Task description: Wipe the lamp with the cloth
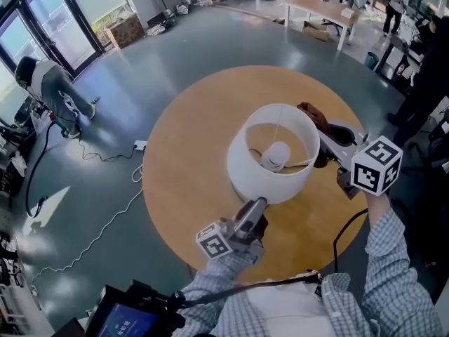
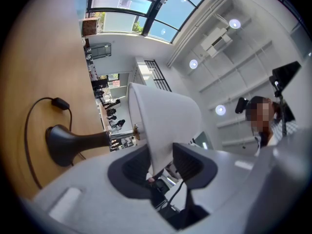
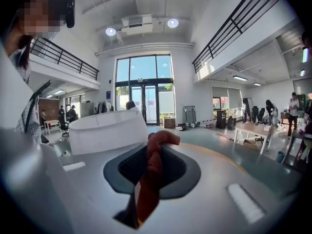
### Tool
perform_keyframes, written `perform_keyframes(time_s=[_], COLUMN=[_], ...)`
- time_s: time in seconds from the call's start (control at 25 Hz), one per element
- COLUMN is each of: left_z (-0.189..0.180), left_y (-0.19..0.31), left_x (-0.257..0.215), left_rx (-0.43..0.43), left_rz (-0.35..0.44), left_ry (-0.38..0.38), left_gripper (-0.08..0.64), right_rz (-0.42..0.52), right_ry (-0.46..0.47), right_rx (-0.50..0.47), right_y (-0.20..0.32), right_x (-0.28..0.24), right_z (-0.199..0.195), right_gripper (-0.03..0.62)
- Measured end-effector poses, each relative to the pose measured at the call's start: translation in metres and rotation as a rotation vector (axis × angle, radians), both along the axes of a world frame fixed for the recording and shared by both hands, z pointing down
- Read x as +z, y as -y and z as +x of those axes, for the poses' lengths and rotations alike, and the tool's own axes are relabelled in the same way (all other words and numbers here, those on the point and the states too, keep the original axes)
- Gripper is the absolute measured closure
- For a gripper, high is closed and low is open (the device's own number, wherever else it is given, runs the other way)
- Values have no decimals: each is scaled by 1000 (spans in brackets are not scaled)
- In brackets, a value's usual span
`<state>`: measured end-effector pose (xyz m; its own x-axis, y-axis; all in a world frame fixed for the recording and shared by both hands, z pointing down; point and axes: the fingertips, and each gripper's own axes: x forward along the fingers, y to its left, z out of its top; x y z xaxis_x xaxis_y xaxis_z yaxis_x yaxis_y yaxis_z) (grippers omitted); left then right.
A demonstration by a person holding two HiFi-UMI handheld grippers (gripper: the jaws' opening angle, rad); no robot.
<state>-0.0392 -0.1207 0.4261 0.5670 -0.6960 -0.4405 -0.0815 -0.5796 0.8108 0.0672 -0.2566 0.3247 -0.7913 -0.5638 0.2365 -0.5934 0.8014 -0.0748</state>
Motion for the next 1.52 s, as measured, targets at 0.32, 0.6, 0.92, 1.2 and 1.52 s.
perform_keyframes(time_s=[0.32, 0.6, 0.92, 1.2, 1.52], left_z=[0, 1, 3, -2, 4], left_y=[-1, 1, 1, 3, 4], left_x=[2, 2, 2, 1, 4], left_rx=[8, 4, 2, -8, 2], left_rz=[-5, -1, -2, -2, 3], left_ry=[18, 14, 21, 19, 34], left_gripper=[419, 420, 420, 420, 422], right_rz=[-120, -110, -104, -96, -66], right_ry=[-62, -42, -159, -323, -578], right_rx=[-42, -125, -288, -498, -718], right_y=[12, 31, 48, 53, 47], right_x=[56, 30, 18, 5, 1], right_z=[4, -12, -43, -78, -106], right_gripper=[535, 535, 535, 535, 535])
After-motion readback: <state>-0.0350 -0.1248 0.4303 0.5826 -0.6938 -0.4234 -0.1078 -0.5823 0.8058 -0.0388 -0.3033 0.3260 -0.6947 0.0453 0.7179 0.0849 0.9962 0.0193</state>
